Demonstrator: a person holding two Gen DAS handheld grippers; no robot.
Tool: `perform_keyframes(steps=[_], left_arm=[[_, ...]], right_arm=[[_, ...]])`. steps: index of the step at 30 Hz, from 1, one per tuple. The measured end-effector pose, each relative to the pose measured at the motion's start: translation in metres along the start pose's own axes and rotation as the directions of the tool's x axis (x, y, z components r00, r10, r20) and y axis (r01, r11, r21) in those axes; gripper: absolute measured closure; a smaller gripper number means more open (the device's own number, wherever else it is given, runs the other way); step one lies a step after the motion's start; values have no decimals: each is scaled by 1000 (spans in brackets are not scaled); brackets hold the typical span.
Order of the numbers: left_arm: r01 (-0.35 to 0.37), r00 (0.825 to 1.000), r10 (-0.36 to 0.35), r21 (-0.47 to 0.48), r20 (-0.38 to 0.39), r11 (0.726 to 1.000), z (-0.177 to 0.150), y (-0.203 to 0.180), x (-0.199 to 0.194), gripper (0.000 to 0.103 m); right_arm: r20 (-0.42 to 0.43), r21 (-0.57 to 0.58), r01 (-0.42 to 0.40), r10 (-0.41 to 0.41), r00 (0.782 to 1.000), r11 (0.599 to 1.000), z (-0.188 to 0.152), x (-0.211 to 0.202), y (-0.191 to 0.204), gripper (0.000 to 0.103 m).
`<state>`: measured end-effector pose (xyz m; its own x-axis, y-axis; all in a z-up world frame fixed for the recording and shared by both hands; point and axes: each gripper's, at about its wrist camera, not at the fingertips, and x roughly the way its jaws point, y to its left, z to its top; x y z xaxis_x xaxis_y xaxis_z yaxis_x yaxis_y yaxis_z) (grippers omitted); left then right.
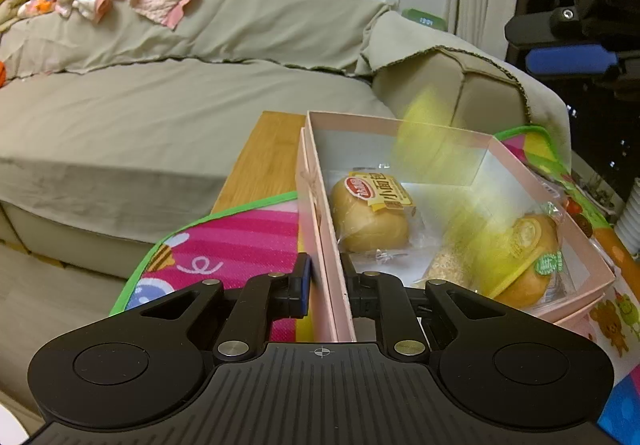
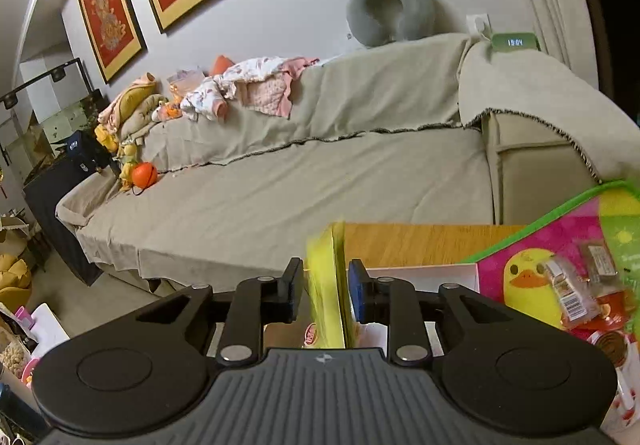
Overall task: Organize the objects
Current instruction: 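Drop the yellow stick snack into the box between the buns, then move the right gripper to the brown swirl lollipop and close on it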
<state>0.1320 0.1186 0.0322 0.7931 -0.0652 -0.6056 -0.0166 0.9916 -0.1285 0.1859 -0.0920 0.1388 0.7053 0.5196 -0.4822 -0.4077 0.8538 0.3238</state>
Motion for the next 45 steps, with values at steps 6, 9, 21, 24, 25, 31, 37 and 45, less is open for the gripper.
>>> perform_keyframes(steps=[6,9,21,24,25,31,37,45], left_arm=[[-9,1000,9,11,-8,1000,3,-4,1,87],[-13,1000,13,20,-11,1000,3,-5,1,87],[-35,998,38,64,-43,997,5,-9,2,88],[-47,997,51,76,-53,996,6,-12,2,88],[-50,997,55,80,-56,996,6,-13,2,88],[-62,995,68,96,-70,994,5,-16,1,88],[-65,995,72,90,-72,994,4,-17,-1,88],[-50,995,56,85,-81,995,4,-14,-3,88]], right_arm=[[-1,-10,84,-84,996,996,-13,-10,-23,62],[-17,-34,168,-168,986,985,-27,-22,-42,54],[-113,-70,477,-482,869,876,-81,-58,-138,42],[-136,-65,503,-507,851,862,-90,-63,-153,36],[-141,-69,508,-512,847,859,-93,-63,-155,35],[-160,-96,507,-516,842,857,-104,-59,-161,33],[-161,-113,492,-505,848,863,-105,-52,-159,33],[-181,-156,472,-495,850,868,-97,-22,-163,33]])
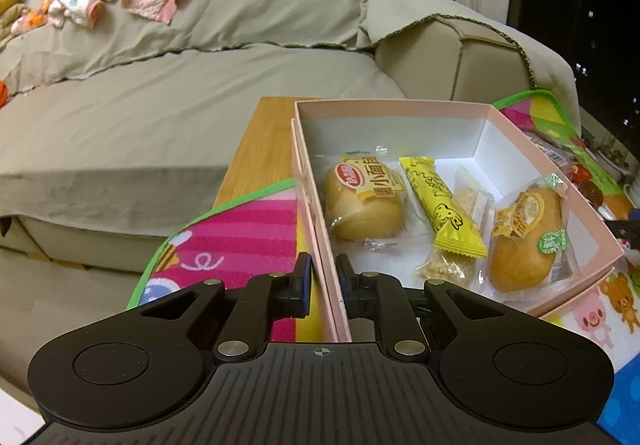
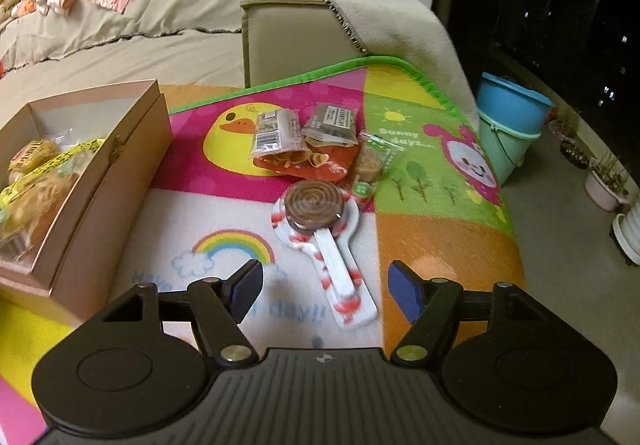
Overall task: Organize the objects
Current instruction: 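Move the right gripper to the brown swirl lollipop and close on it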
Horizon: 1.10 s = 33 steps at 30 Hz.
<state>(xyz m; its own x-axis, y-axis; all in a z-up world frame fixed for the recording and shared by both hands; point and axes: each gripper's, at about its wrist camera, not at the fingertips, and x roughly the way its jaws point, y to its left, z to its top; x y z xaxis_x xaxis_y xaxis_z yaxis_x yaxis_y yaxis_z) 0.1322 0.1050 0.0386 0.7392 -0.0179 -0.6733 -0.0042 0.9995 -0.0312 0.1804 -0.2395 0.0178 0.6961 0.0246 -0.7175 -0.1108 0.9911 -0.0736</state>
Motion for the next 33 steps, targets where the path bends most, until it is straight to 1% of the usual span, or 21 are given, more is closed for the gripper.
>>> perform_keyframes(steps=[6,12,14,15,16,18,22,26,29,33], left_arm=[[5,1000,-5,-2,1,1000,-1,1,0,88],[9,1000,-9,-4,3,1000,-1,1,0,87],[9,1000,-9,-4,3,1000,-1,1,0,87],[9,1000,-9,-4,3,1000,-1,1,0,87],[9,1000,-9,-5,2,1000,-1,1,0,87],[9,1000,-9,-7,1,1000,-1,1,1,87],[11,1000,-11,-7,2,1000,-1,1,1,87],[12,1000,-12,-7,2,1000,0,0,1,87],[13,1000,-13,-7,2,1000,0,-1,1,87],[13,1000,-13,-4,1,1000,1,-1,1,87]], right_arm=[[-8,1,-12,12,1000,1000,22,26,7,33],[-41,33,-16,17,999,999,42,55,7,25],[-43,35,-24,26,999,999,45,59,6,26],[-41,24,-28,29,999,999,46,59,7,32],[-35,10,-27,27,999,1000,46,58,9,42],[-27,-14,-25,25,999,1000,44,53,12,50],[-36,-16,-43,43,998,999,37,43,11,50],[-42,-27,-49,48,998,998,22,21,9,50],[-50,-15,-71,70,996,997,10,-4,7,50],[-64,-34,-102,100,993,994,-7,-40,15,50]])
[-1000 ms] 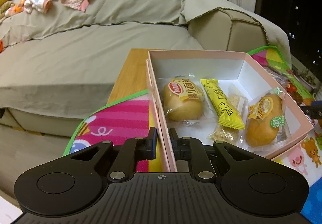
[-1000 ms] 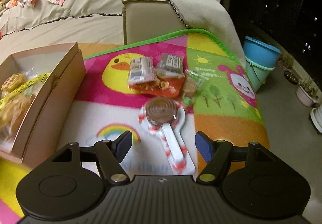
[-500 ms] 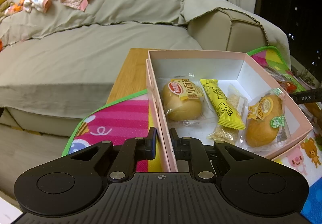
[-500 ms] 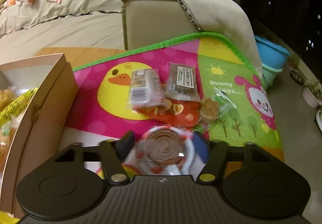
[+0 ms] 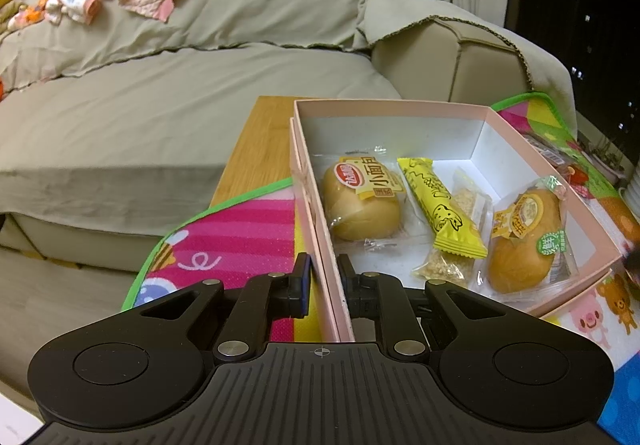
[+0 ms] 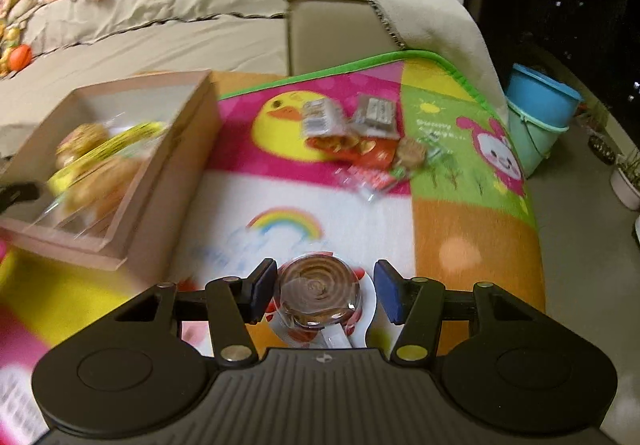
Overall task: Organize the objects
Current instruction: 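Move the right gripper to the brown swirl lollipop and close on it, then carry the lollipop into the pink box and open the right gripper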
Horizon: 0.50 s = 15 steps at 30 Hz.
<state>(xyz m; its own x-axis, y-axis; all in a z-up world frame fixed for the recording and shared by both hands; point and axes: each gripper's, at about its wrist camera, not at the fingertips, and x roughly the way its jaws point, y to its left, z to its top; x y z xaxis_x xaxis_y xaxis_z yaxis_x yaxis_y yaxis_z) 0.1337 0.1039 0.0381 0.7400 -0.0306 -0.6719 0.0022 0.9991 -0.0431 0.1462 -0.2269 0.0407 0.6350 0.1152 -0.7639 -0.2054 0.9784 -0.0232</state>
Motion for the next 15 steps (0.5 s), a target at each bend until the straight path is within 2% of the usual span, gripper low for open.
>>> perform_keyframes(steps=[8,15], left_arm=[[17,1000,-17,-4,5,1000,-1,3,0,86],[24,1000,-24,-17,10,1000,-1,4,1,86]], right_arm=[[-6,-60,-112,111,994,992,-26,-54,45,49],[68,-121,-210,219,973,970,6,-86,81,49]])
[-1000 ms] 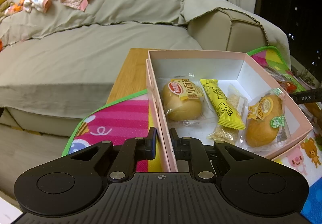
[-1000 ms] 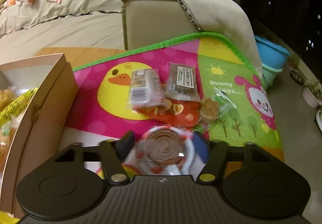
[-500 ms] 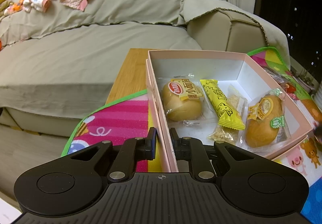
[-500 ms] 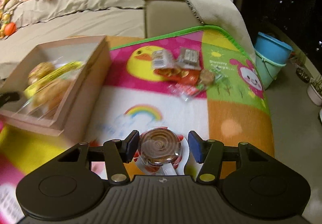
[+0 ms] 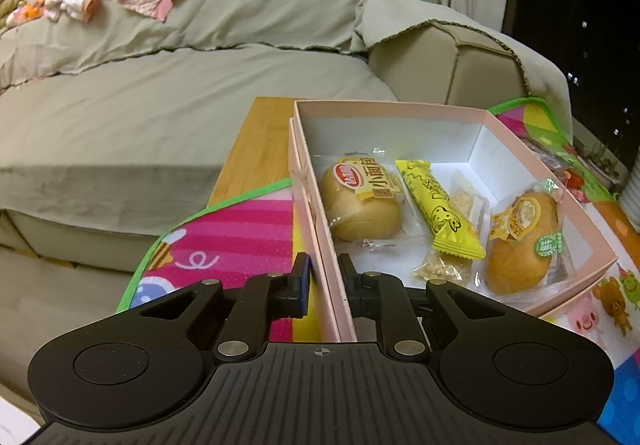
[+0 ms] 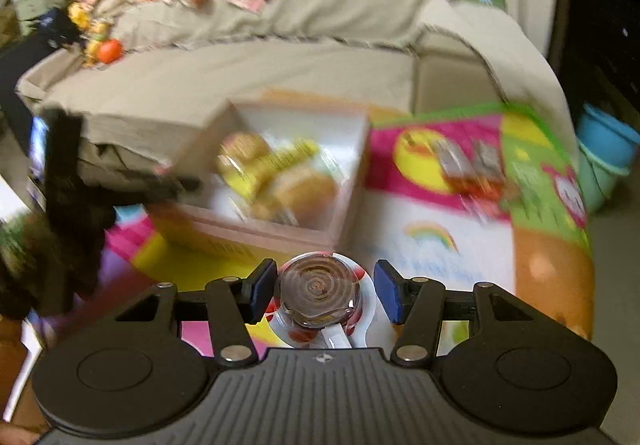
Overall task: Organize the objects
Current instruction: 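Carry the lollipop into the pink box and open the right gripper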
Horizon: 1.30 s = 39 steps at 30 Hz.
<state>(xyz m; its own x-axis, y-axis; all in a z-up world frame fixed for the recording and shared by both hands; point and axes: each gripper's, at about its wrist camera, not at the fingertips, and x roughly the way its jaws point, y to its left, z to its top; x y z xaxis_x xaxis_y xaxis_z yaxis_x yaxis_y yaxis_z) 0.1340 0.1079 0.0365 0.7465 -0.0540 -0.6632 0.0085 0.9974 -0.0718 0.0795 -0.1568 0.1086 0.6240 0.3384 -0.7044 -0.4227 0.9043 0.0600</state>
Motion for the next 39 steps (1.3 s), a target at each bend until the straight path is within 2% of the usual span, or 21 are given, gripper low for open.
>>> perform_keyframes(steps=[7,14,15,17,20,21,27,32,35,39], left_arm=[[8,1000,-8,-3,2,1000,-1,1,0,85],[10,1000,-10,-5,0,1000,-2,2,0,85],[11,1000,-11,-7,-1,1000,-2,3,0,85],[13,1000,-13,-7,-1,1000,-2,4,-1,85],[17,1000,-17,-11,-1,1000,-1,6,0,85],[18,1000,-18,-13,-1,1000,-1,6,0,85],[19,1000,-19,-18,1,1000,-2,6,0,85],[15,1000,-15,-19,0,1000,-3,6,1,85],[14,1000,-14,-18,-1,1000,-3,6,0,85],[10,1000,-10,-18,-4,1000,-3,6,0,86]], right_arm=[[128,-71,-42,51,991,997,68,7,30,49],[217,16,-143,136,967,990,132,41,37,47],[219,30,-148,138,966,989,138,50,37,43],[203,57,-145,130,970,988,145,65,36,42],[177,80,-140,124,976,987,137,76,26,38],[171,84,-125,109,979,989,131,77,21,34],[114,105,48,-59,992,993,76,73,-25,28],[47,143,196,-204,978,970,22,67,-69,26],[-2,192,236,-240,971,953,2,66,-94,25],[-32,228,280,-281,959,933,-8,72,-122,23]])
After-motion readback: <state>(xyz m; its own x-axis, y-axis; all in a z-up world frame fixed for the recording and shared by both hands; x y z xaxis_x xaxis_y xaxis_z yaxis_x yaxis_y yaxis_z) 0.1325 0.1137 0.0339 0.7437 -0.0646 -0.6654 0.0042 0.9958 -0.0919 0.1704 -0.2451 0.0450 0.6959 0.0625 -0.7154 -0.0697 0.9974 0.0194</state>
